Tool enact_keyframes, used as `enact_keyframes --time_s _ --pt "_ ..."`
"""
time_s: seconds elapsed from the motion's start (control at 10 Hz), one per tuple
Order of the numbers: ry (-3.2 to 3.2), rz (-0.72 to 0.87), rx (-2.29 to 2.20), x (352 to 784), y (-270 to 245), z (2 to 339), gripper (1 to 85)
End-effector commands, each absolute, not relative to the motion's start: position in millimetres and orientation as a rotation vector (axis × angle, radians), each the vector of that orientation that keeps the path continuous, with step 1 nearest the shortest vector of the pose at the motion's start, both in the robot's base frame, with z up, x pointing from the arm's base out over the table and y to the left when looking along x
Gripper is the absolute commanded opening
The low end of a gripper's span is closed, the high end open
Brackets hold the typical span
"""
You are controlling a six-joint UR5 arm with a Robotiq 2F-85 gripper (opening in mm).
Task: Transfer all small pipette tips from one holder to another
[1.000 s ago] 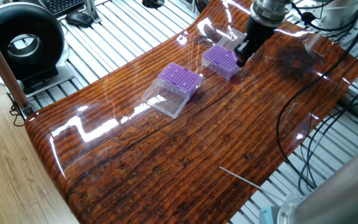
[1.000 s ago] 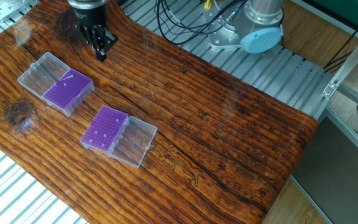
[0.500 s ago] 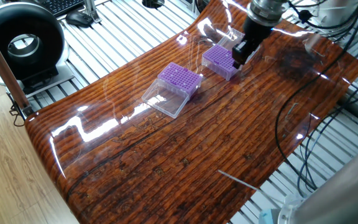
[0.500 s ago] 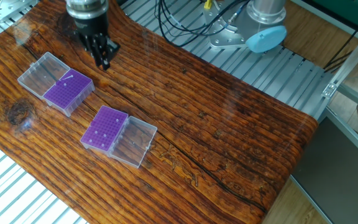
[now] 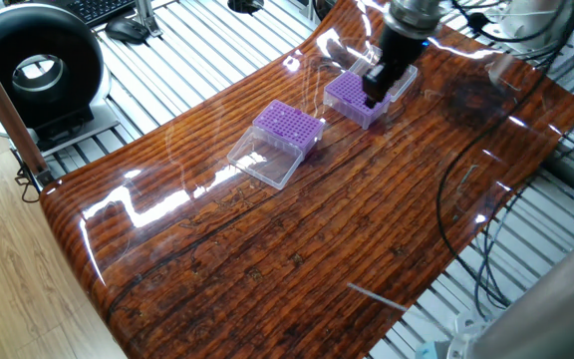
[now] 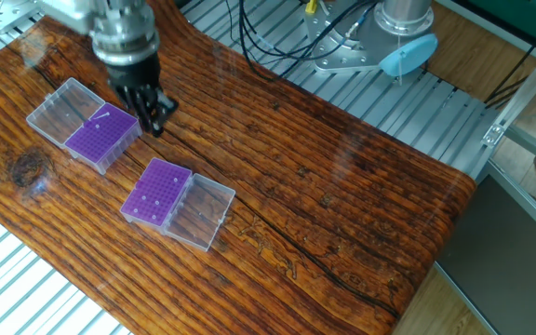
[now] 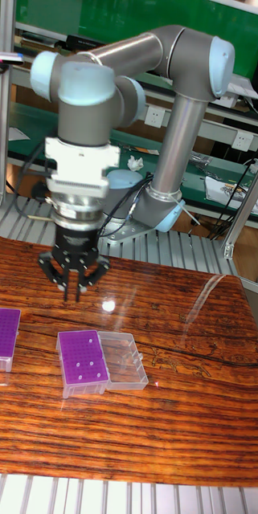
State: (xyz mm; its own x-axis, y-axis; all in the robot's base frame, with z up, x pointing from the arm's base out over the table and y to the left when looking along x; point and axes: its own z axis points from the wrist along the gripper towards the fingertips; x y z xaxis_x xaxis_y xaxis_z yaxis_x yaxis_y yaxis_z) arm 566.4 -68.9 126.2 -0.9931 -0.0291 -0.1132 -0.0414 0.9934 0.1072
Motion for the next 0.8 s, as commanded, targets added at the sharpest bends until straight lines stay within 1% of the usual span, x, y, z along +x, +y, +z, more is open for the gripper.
enact_keyframes --time_s 0.0,0.3,0.4,0.5,0.7 --pt "3.016 0.183 -0.017 592 -33 125 24.7" --pt "2.991 0.164 -0.057 603 -27 109 24.7" --pt "2.958 0.192 -0.072 611 -23 100 24.0" --pt "2.950 0.192 -0.080 613 -24 94 26.0" --pt "2.941 0.194 -0.075 615 -19 86 26.3"
